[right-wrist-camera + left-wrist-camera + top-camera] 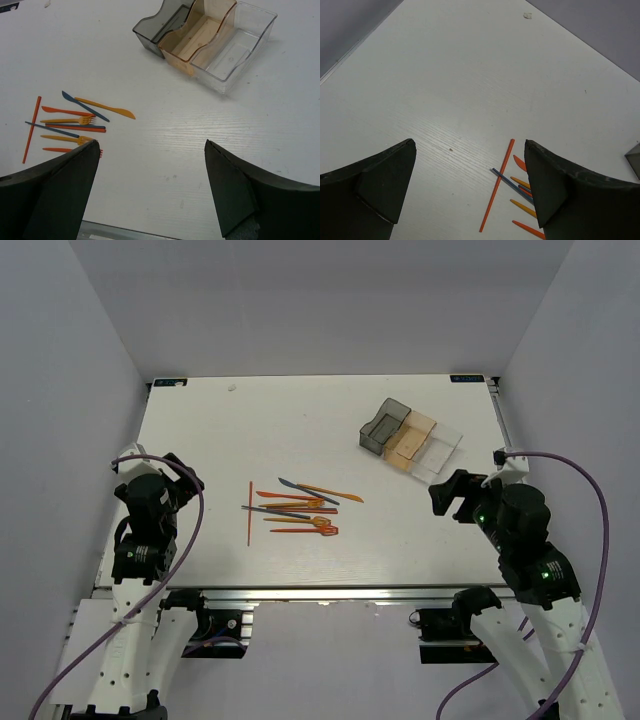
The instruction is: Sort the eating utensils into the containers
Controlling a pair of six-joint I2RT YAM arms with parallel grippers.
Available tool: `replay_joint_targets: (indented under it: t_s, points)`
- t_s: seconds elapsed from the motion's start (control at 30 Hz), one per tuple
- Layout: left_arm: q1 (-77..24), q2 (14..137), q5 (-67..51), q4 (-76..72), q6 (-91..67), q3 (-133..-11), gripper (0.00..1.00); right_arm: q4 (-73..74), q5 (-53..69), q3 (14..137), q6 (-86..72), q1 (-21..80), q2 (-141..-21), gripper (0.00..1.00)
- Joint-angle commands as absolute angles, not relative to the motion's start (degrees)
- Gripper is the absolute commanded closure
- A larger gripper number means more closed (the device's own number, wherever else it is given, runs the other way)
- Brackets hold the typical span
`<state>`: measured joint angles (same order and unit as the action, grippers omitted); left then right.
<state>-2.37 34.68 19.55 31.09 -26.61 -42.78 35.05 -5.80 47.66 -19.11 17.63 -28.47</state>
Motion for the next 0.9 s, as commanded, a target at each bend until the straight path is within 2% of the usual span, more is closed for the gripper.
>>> replay_joint_targets:
  t_s: [0.0, 0.2, 0.37, 0.5, 0.53, 0.63, 0.67, 0.77, 0.8, 0.83, 0.87]
  points:
    - [-2.3, 34.6, 20.6, 31.5, -27.0, -42.7, 0.02, 33.2, -6.0, 47.4, -19.6, 17.4, -29.0, 0.11]
    - [-2.3, 34.9, 20.6, 31.5, -27.0, -42.6, 0.02, 28.9, -0.4, 46.9, -18.8, 17.4, -28.0, 0.11]
    - [-2.3, 35.0, 20.7, 31.5, -27.1, -42.6, 0.02, 12.2, 16.0, 39.7, -20.6, 17.4, -23.4, 0.11]
    - [-2.3, 35.0, 20.4, 31.3, -27.1, -42.5, 0.02, 6.5, 29.0, 41.6, -23.1, 18.0, -35.0, 0.11]
    - [-2.3, 35.1, 20.2, 31.3, -27.1, -42.5, 0.02, 6.2, 29.2, 42.5, -23.3, 19.1, -41.2, 0.11]
    - [-2.3, 35.3, 20.0, 31.2, -27.1, -42.5, 0.02, 8.2, 21.5, 49.4, -17.8, 30.6, -53.3, 0.11]
    - [-2.3, 35.4, 20.0, 31.2, -27.0, -42.5, 0.02, 11.1, 19.5, 51.6, -15.3, 37.9, -56.4, 0.11]
    - [-2.2, 35.9, 19.7, 31.1, -26.9, -42.5, 0.02, 18.3, 6.1, 59.9, -5.1, 50.4, -69.0, 0.13]
    - [-2.3, 36.0, 19.7, 31.2, -26.9, -42.5, 0.02, 19.7, 2.1, 61.6, -1.4, 52.0, -72.0, 0.16]
    - [-2.3, 36.3, 19.7, 31.3, -26.8, -42.5, 0.02, 23.2, -2.1, 65.4, 3.3, 55.7, -82.2, 0.31]
    - [-2.3, 36.2, 19.7, 31.2, -26.8, -42.5, 0.02, 24.8, -4.3, 67.1, 5.3, 57.2, -84.2, 0.39]
